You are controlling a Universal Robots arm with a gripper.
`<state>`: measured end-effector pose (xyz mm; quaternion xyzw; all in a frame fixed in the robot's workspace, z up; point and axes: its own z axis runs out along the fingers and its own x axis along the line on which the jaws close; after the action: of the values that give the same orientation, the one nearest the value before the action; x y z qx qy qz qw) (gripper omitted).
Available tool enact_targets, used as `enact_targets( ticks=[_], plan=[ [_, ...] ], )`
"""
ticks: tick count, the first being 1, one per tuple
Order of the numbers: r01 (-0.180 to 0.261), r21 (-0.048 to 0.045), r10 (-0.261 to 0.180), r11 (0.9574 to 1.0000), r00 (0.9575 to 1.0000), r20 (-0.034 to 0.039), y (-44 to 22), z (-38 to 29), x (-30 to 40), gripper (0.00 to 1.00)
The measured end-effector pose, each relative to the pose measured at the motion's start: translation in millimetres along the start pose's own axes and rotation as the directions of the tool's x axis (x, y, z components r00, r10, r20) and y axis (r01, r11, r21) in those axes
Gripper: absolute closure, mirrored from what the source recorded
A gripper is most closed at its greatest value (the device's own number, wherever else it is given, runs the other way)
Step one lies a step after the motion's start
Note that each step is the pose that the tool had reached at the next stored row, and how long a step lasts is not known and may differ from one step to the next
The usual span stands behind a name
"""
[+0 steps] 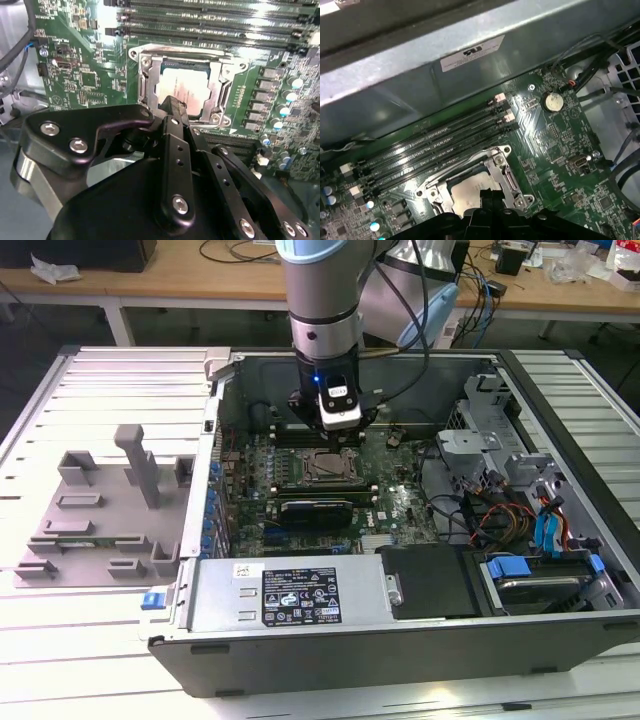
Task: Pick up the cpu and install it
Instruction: 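Install the first cpu locking lever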
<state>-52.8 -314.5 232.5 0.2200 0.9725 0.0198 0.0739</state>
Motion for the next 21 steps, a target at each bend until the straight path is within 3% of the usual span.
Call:
enact_targets(
  ticks=[3,5,6,8,10,11,12,13,15,17,20,21],
  plan=[
    [0.004,0.0007,-0.004,1.0000,1.0000,0.0003,0.0,0.0,0.0,0.89],
    [0.055,0.0062,-0.055,0.9985,0.9985,0.0003,0.0,0.4,0.0,0.89],
    [0.097,0.0091,-0.097,0.9953,0.9953,-0.0028,0.0,0.7,0.1,0.89],
    [0.136,0.0118,-0.136,0.9906,0.9907,-0.0064,-0.1,1.1,0.1,0.89],
    [0.181,0.0196,-0.181,0.9833,0.9834,-0.0119,-0.1,1.5,0.2,0.89],
    [0.196,0.0283,-0.195,0.9803,0.9807,-0.0134,-0.1,1.5,0.2,0.89],
    [0.220,0.0555,-0.220,0.9739,0.9755,-0.0143,-0.1,1.6,0.2,0.89],
    [0.235,0.0770,-0.234,0.9690,0.9720,-0.0147,-0.1,1.5,0.2,0.89],
    [0.257,0.1122,-0.257,0.9598,0.9663,-0.0194,0.0,1.7,0.0,0.89],
    [0.260,0.1114,-0.259,0.9592,0.9656,-0.0198,0.3,1.7,-0.7,0.89],
    [0.265,0.0739,-0.264,0.9614,0.9642,-0.0268,1.4,2.1,-2.8,0.89],
    [0.266,0.0708,-0.265,0.9613,0.9639,-0.0276,1.5,2.2,-3.0,0.89]
  ],
)
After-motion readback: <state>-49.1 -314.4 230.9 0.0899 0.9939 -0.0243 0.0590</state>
